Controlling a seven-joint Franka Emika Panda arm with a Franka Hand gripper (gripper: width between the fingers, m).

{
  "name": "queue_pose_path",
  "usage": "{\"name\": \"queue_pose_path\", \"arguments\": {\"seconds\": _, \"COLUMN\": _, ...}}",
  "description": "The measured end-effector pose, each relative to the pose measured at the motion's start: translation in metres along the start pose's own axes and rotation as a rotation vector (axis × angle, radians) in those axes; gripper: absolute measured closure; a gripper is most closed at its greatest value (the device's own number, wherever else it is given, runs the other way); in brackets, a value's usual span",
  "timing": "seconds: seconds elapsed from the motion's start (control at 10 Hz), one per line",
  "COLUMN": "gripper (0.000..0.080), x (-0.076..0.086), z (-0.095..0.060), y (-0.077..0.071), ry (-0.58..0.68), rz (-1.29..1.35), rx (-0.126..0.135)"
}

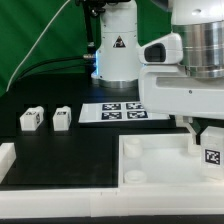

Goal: Assemble one leg

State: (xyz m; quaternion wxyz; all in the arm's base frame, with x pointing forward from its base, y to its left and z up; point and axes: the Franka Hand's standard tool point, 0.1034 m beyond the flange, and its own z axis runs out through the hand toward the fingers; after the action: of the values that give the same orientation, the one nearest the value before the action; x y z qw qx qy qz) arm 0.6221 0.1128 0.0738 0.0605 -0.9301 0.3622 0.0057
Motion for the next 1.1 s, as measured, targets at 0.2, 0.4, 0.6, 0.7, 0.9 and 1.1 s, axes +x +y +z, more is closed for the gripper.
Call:
{"name": "queue_pose_path", "arguments": {"seconds": 0.2, "gripper": 0.0506, "x": -0.0002, "z": 0.0006, "y": 0.0, "ry": -0.005, "rz": 0.235, "rx": 0.004}}
{"name": "queue_pose_path", "arguments": {"seconds": 0.4, "gripper": 0.0506, "x": -0.0031, "z": 0.002, "y": -0.0025, "ry": -0.006, "rz": 0.455, "rx": 0.018}}
{"name": "queue_pose_path", "arguments": {"seconds": 0.6, "gripper": 0.0506, "x": -0.0033, "z": 0.0021, "y": -0.003, "ry": -0.012, "rz": 0.516, "rx": 0.022}}
{"name": "queue_pose_path", "arguments": {"seconds": 0.7, "gripper": 0.0506, "x": -0.0038, "z": 0.0023, "y": -0.0032, "ry": -0.012, "rz": 0.507, "rx": 0.022}}
{"name": "queue_pose_path", "arguments": {"seconds": 0.9, "gripper": 0.0214, "x": -0.0039, "z": 0.0023, "y": -0.0033, "ry": -0.012, "rz": 0.439, "rx": 0.022}}
{"name": "queue_pose_path", "arguments": {"seconds": 1.1, "gripper": 0.017, "x": -0.0081, "z": 0.0046, "y": -0.0033, "ry": -0.02, "rz": 0.237, "rx": -0.004}}
